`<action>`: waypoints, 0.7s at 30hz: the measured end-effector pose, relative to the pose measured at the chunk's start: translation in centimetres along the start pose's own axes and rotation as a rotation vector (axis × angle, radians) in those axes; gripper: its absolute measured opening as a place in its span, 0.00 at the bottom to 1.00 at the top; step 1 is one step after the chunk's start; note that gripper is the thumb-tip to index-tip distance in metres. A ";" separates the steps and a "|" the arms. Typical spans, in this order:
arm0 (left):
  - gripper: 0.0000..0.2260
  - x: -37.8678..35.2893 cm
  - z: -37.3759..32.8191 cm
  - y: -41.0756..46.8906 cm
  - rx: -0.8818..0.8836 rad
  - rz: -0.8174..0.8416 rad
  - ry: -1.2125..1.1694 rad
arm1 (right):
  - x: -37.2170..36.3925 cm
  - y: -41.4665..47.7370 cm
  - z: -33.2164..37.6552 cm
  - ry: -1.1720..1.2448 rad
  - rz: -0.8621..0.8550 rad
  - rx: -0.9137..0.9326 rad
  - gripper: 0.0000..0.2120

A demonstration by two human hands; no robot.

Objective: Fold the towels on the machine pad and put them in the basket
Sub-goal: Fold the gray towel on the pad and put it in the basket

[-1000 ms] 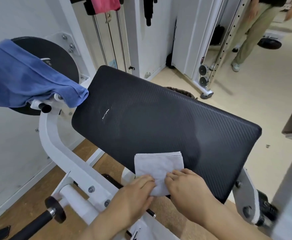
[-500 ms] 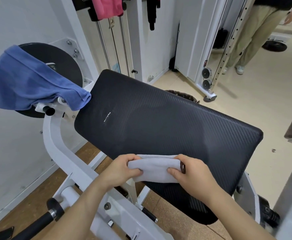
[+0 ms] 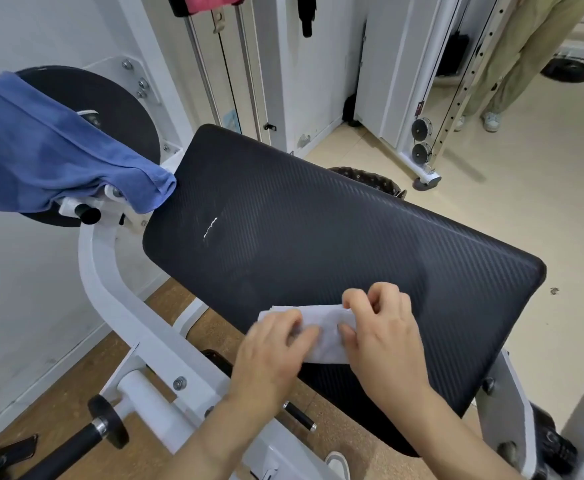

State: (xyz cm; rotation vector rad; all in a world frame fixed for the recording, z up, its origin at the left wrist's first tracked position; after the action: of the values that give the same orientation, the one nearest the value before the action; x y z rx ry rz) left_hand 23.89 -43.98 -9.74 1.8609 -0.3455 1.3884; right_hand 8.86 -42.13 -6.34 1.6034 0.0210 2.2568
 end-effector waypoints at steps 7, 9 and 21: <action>0.27 -1.6 -0.9 -1.1 0.021 0.123 -0.050 | -0.2 -1.2 1.4 -0.205 0.048 0.382 0.04; 0.26 -1.9 -0.6 -0.3 0.049 0.104 -0.043 | 0.1 -1.2 1.0 -0.239 0.135 0.410 0.10; 0.14 1.1 1.8 2.6 0.306 0.274 -0.266 | 0.1 2.3 0.7 0.014 0.407 0.107 0.18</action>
State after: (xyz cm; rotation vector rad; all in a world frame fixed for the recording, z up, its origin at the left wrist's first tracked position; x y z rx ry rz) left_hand 23.90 -46.75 -7.89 2.3302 -0.5649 1.4359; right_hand 8.79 -44.43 -5.53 1.7783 -0.2020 2.6073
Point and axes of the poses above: each hand's wrist, its own y-axis towards the middle knuckle, its own x-axis out of the back of the hand, z = x × y, the point moved 6 cm from there along y, towards the middle knuckle, and after that the axes turned 9 degrees about -x, right-handed, at the moved point
